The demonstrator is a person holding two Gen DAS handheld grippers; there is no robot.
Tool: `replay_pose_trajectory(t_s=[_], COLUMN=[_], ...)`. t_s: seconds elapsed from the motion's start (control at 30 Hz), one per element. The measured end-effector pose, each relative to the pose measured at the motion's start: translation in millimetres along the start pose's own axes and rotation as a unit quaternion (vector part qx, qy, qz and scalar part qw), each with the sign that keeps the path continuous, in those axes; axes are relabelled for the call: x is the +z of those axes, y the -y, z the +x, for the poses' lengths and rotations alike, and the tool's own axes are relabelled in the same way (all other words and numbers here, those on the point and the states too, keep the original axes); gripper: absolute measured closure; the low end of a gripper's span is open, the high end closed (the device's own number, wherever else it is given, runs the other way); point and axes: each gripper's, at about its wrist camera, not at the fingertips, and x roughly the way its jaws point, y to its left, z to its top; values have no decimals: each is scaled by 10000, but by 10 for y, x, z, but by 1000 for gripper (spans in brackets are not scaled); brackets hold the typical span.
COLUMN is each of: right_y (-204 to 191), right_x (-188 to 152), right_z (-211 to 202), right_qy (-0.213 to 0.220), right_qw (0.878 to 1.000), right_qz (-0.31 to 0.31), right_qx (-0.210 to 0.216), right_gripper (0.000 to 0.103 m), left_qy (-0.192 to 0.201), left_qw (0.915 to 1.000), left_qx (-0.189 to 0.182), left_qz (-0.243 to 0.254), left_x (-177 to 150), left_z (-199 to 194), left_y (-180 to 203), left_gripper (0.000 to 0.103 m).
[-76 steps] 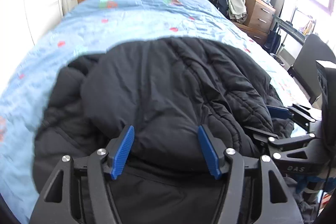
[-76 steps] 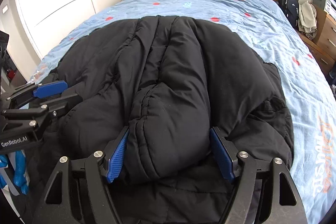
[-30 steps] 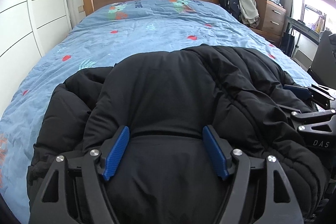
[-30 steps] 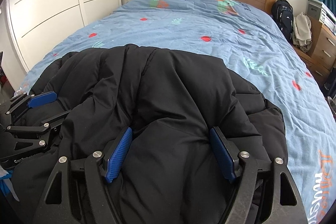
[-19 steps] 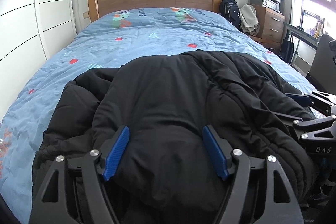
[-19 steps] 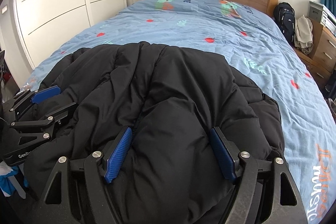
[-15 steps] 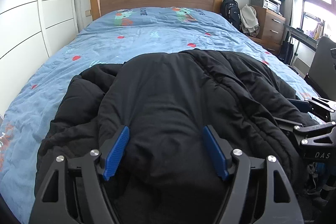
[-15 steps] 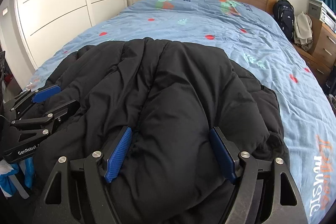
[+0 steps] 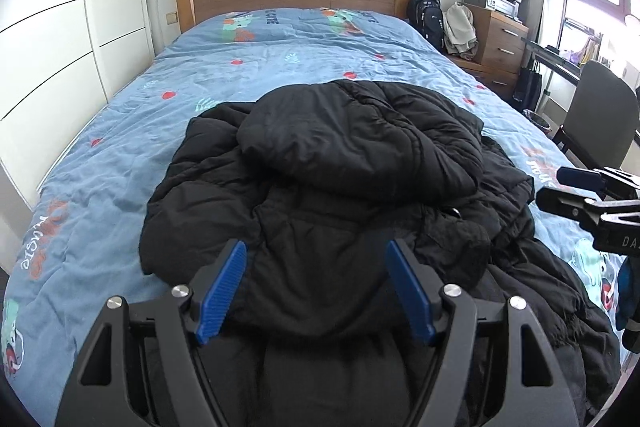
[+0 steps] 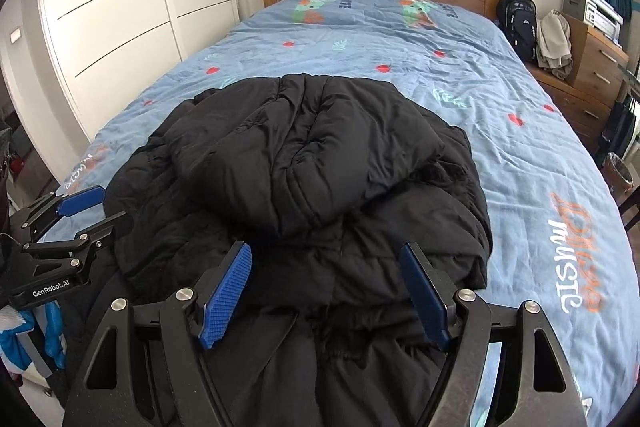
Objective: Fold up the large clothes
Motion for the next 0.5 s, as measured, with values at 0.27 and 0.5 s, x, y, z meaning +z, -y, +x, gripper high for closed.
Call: replay_pose_trajectory(t_s=[0.27,0.5], right_y=[26,110], right_x=[-430,-797], right_z=[-736,-1283], right_qy=[45,87], right_qw=[9997,9987], right_qz=[171,208], right_qx=[-190,-459], right_gripper=[25,24], left_qy=[190,-1], left_qw=[9990,9976], left_qx=[106,360], left_qz=[-398,-598], left_x=[-274,-693], left_z=[-816,-1221], left_y=[-308,-640], left_gripper=[31,31])
